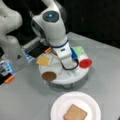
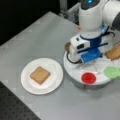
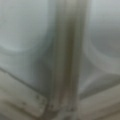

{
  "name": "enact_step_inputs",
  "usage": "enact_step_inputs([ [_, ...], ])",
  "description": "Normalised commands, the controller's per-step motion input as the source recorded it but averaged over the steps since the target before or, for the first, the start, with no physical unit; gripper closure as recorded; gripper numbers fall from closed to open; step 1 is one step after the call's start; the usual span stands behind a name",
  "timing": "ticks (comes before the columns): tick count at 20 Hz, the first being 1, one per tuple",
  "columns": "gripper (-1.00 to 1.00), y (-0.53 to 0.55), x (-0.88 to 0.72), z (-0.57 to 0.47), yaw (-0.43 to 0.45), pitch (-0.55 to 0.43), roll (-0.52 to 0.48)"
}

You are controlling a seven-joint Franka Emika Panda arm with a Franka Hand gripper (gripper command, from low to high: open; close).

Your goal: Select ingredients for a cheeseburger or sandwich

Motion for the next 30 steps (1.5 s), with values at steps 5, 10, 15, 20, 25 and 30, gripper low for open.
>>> enact_step_inputs([
  [5, -1.00, 0.01, 0.02, -0.02, -0.108, 0.247, 0.168],
  [10, -1.00, 0.05, -0.07, 0.10, -0.173, 0.228, 0.149],
  [15, -1.00, 0.06, -0.09, 0.35, -0.230, 0.197, 0.111],
  [20, -1.00, 0.01, -0.01, 0.42, -0.237, 0.113, -0.004],
  [25, -1.00, -0.13, 0.01, 0.42, -0.293, 0.046, -0.158],
  [30, -1.00, -0.22, 0.01, 0.38, -0.525, -0.050, -0.393],
])
